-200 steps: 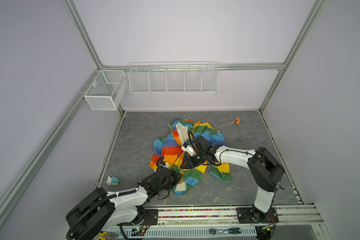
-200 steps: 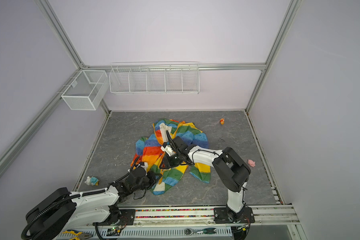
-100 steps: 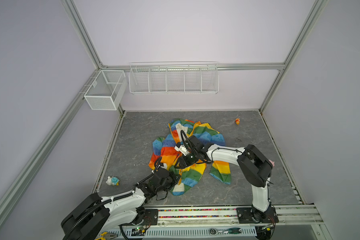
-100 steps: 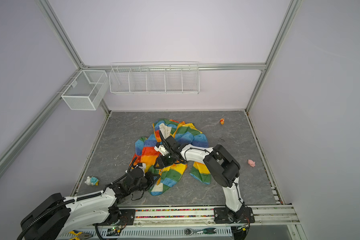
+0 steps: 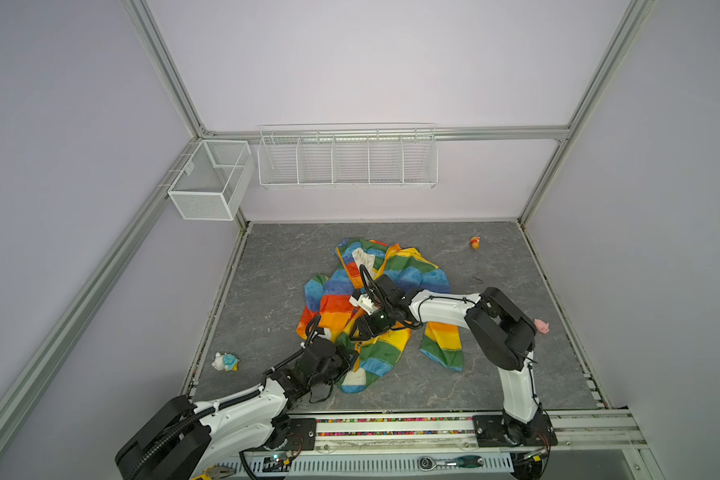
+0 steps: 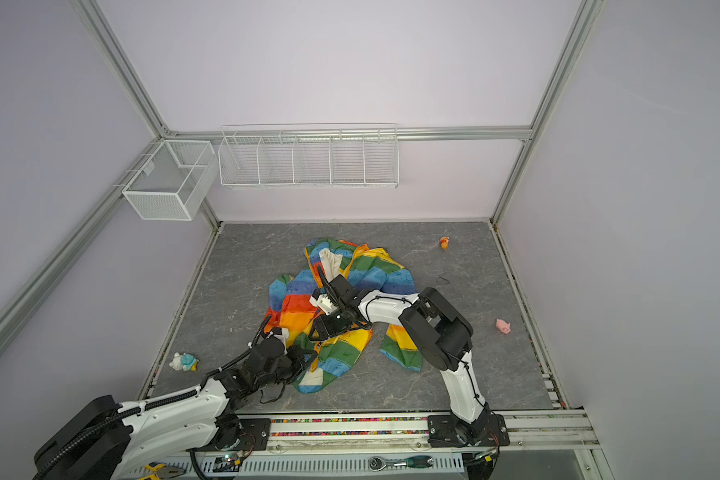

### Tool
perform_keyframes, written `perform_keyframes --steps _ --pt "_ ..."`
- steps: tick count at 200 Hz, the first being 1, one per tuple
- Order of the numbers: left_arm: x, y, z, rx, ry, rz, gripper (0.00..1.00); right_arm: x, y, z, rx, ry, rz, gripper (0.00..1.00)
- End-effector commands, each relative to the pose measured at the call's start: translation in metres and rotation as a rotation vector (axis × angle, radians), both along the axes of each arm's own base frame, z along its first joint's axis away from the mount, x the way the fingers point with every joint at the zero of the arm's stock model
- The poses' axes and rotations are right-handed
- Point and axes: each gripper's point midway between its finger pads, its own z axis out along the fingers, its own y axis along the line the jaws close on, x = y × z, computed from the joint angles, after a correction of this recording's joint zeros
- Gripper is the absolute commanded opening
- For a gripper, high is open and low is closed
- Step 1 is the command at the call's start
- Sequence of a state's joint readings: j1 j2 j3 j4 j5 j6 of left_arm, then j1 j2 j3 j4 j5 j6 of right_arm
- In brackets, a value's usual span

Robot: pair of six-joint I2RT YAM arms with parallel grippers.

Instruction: Zip up the jacket

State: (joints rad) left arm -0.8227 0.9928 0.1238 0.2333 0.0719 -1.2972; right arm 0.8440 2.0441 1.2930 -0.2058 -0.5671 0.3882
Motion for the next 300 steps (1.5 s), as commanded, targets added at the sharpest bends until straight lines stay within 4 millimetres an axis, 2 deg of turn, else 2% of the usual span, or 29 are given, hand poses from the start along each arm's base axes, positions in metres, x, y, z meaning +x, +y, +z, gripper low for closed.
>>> perform_keyframes --steps 1,45,85,122,187,300 --pt "-0.001 0.009 -0.009 0.032 0.005 0.018 0.0 -0.011 -0.007 0.002 0.002 0.021 0.023 0.54" --pt "0.0 0.008 -0.009 0.031 0.007 0.016 0.0 -0.019 -0.015 -0.007 -0.003 0.055 0.012 0.52" --pt "-0.001 0.008 -0.011 0.034 0.014 0.015 0.0 -0.024 -0.01 -0.002 0.045 0.088 0.002 0.5" --pt "-0.001 0.007 -0.013 0.035 0.017 0.012 0.0 -0.025 -0.006 -0.001 0.067 0.107 -0.005 0.46" --pt "-0.001 0.006 -0.014 0.035 0.022 0.009 0.0 -0.03 -0.012 -0.001 0.069 0.114 -0.02 0.37" --pt "-0.003 0.007 -0.016 0.034 0.025 0.009 0.0 -0.031 -0.01 -0.003 0.062 0.112 -0.025 0.26"
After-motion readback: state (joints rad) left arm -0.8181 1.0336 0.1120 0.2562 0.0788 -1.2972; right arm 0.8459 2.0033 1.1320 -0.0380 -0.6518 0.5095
